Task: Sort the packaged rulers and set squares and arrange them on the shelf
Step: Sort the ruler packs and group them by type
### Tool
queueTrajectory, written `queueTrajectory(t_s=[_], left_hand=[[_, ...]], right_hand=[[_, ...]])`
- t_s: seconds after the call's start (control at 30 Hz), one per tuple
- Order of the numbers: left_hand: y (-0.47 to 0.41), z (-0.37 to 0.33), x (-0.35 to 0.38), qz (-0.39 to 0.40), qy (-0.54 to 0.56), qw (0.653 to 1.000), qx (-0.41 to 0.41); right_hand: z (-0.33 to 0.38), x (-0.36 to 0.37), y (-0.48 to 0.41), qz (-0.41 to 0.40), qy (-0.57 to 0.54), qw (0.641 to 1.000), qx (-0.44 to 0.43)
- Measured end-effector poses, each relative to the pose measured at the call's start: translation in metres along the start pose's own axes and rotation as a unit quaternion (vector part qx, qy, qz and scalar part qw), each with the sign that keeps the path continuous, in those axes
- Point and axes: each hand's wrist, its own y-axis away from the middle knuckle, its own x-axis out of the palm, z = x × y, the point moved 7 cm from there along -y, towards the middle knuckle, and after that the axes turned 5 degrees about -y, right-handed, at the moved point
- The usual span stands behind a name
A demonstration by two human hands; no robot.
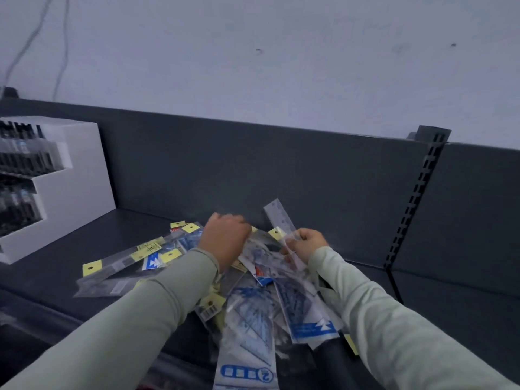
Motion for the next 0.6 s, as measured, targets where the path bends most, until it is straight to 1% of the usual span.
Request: queueTrajectory(t_s=[0.03,0.1,0.13,0.2,0.23,0.3,0.33,0.37,0.4,0.47,0.53,0.57,0.6], left_hand=[[-0.001,0.005,-0.011,-0.059,0.037,0.998,0.0],[-0.002,0.017,-0.026,-0.13,0.137,0.982,0.002],[-0.004,0.025,-0.029,-0.128,0.207,0.97,-0.011],[-0.009,0.041,-0.029,-0.068,0.346,0.933,-0.074],[-0.011,0.048,-0.029,-0.052,0.396,0.91,-0.109],[-0.013,0.061,-0.029,-0.053,0.455,0.872,-0.172],[-0.012,0.068,-0.027,-0.057,0.485,0.848,-0.209],[-0.01,0.075,-0.024,-0.063,0.518,0.815,-0.251],[-0.007,0.081,-0.018,-0.07,0.554,0.775,-0.296],[0.001,0.088,-0.005,-0.08,0.623,0.683,-0.372],[0.006,0.08,0.005,-0.068,0.683,0.603,-0.406],[0.007,0.071,0.009,-0.054,0.711,0.569,-0.41],[0.008,0.062,0.011,-0.036,0.735,0.542,-0.406]], right_hand=[[0.0,-0.002,-0.002,-0.018,-0.001,1.0,-0.008],[0.001,-0.005,-0.005,-0.049,-0.016,0.999,-0.012],[0.002,-0.006,-0.005,-0.06,-0.021,0.998,-0.014],[0.007,-0.006,-0.004,-0.07,-0.021,0.997,-0.025],[0.011,-0.007,-0.003,-0.073,-0.023,0.997,-0.03],[0.016,-0.008,-0.002,-0.084,-0.059,0.994,-0.025],[0.017,-0.008,-0.002,-0.091,-0.078,0.993,-0.018],[0.017,-0.008,-0.002,-0.096,-0.097,0.991,-0.009],[0.017,-0.006,-0.001,-0.097,-0.115,0.989,0.0],[0.02,0.001,0.003,-0.077,-0.154,0.985,0.016],[0.025,0.011,0.009,-0.05,-0.209,0.976,0.035],[0.028,0.015,0.011,-0.036,-0.237,0.97,0.048],[0.031,0.02,0.012,-0.024,-0.263,0.963,0.057]])
